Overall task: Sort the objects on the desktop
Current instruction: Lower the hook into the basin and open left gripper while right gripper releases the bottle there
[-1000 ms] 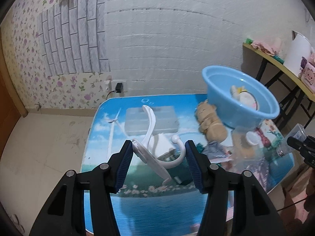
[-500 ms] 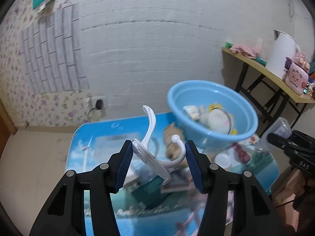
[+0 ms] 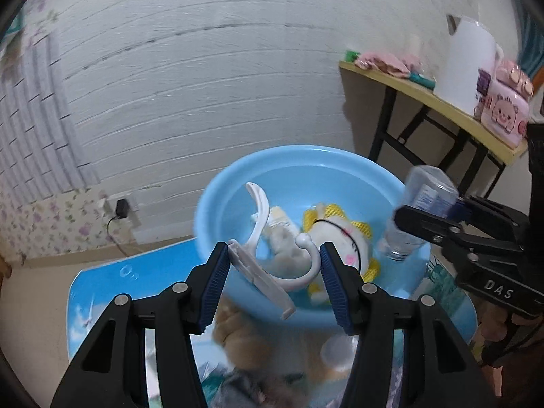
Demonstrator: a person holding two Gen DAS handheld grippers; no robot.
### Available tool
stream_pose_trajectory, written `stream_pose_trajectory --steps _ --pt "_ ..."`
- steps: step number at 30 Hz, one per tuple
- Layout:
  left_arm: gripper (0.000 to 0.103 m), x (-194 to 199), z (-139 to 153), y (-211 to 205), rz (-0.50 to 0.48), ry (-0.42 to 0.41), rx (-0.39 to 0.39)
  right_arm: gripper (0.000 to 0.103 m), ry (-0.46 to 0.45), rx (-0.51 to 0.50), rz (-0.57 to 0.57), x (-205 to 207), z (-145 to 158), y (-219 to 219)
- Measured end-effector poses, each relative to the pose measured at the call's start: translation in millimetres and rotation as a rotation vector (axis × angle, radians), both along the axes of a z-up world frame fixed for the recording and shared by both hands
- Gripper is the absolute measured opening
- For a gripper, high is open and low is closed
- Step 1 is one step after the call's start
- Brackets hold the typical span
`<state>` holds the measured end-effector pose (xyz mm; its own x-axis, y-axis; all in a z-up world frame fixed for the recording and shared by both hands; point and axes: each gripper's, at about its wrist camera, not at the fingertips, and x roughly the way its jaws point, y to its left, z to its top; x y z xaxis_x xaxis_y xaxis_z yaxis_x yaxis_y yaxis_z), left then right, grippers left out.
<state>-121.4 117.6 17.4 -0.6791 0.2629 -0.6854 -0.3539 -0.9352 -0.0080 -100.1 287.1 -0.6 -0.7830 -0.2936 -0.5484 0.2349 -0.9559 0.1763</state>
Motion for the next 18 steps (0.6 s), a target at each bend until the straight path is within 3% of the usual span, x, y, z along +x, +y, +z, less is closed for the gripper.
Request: stream_pose_trajectory --steps 10,12,14,18 --pt "0.056 -35 -36 36 -0.057 -0.057 -0.099 0.038 -0.081 -0.007 -0.006 -42 -30 11" --pt "0.066 -37 -39 38 -0.06 -0.06 -0.109 0.038 -0.106 -0.004 -0.007 -48 -36 12" --pt "0.083 -38 -40 36 -0.043 -0.043 -0.129 0.039 -0.105 0.003 -0.01 -48 -38 12" --pt "0.09 -39 -40 34 -0.032 -0.056 -0.127 0.04 -0.106 0.007 -0.009 -44 -36 11"
